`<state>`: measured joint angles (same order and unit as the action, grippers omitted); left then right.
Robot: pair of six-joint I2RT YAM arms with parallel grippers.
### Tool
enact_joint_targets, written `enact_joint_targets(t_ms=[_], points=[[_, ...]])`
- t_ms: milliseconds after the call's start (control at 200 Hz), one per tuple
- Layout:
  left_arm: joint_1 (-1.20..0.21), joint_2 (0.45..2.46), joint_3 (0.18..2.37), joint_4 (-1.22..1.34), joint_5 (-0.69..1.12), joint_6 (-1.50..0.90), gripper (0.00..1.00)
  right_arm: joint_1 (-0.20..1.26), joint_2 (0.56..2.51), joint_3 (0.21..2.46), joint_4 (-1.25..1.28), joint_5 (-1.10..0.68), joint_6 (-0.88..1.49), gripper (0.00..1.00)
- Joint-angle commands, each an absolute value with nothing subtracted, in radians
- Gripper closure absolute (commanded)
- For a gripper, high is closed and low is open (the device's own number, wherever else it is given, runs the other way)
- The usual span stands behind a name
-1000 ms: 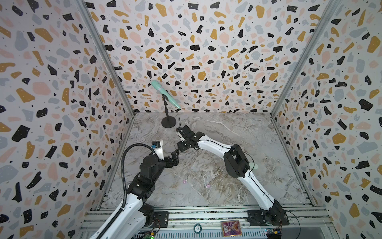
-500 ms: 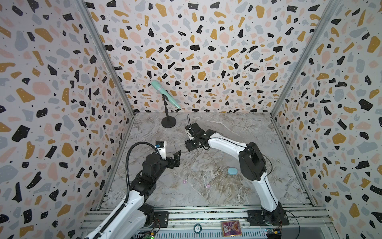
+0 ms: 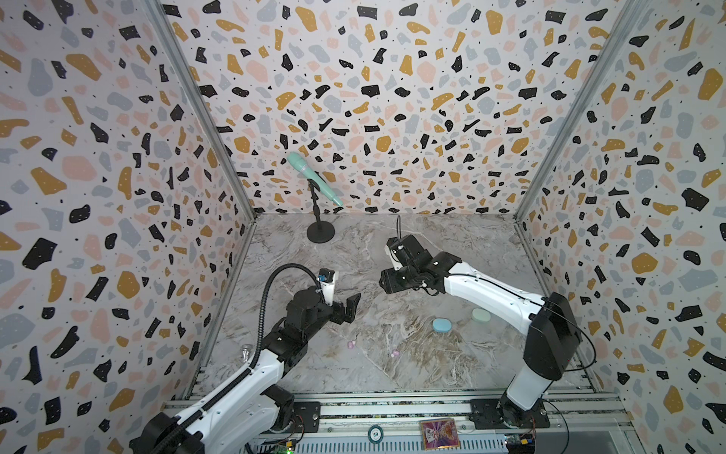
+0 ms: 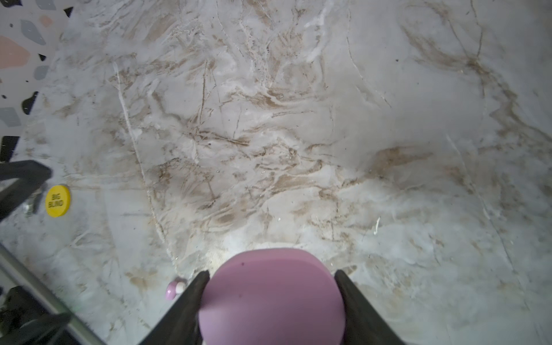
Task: Insert wireless bluetooth earbuds into charging case
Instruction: Pick up the charging case from the center of the table, then pass the charging case.
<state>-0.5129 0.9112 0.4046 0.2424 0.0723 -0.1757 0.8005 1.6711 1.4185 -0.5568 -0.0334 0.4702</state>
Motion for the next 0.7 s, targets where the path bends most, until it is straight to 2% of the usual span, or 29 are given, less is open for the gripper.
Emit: enact_joint_targets(t_ms=[0, 240, 446, 696], points=[[-0.575, 0.945, 0.432, 0.362, 0.074, -0.093, 0.00, 0.802, 1.554, 1.405, -0.620, -0.063, 0.540, 0.41], [-0.736, 1.097, 0.465, 0.557, 0.102, 0.070, 0.00, 0.822, 1.411, 1.365, -0.680, -0.102, 0.616, 0.41], [-0.749, 1.167, 0.440, 0.831, 0.203, 0.124, 0.00, 0.856, 1.373, 1.362, -0.701, -0.105, 0.648, 0.41], [-0.750, 1.219, 0.498, 0.851, 0.357, 0.134, 0.03, 0.876, 1.345, 1.350, -0.688, -0.112, 0.668, 0.41]])
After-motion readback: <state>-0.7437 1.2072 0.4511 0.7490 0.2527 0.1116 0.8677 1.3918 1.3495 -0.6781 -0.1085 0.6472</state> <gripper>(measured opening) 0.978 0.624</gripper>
